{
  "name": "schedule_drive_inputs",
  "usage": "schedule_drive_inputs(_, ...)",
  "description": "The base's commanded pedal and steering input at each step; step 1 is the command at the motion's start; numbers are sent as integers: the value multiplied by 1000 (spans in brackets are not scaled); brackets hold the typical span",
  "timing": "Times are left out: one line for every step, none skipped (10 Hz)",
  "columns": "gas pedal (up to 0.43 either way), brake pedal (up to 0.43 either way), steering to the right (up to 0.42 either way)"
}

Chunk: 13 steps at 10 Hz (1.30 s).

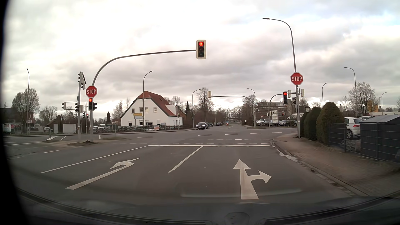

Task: Follow the waypoints while adhering to traffic rules and regulations

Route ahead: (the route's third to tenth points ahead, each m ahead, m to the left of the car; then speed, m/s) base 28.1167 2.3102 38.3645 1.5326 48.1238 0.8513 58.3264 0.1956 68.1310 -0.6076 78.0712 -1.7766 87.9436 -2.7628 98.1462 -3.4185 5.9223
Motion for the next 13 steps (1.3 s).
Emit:
schedule_drive_inputs(0, 177, 29)
schedule_drive_inputs(0, 171, 29)
schedule_drive_inputs(0, 177, 28)
schedule_drive_inputs(0, 177, 23)
schedule_drive_inputs(0, 177, 20)
schedule_drive_inputs(0, 177, 20)
schedule_drive_inputs(0, 183, 20)
schedule_drive_inputs(0, 183, 20)
schedule_drive_inputs(0, 195, 23)
schedule_drive_inputs(0, 195, 24)
schedule_drive_inputs(0, 201, 24)
schedule_drive_inputs(0, 201, 24)
schedule_drive_inputs(0, 201, 26)
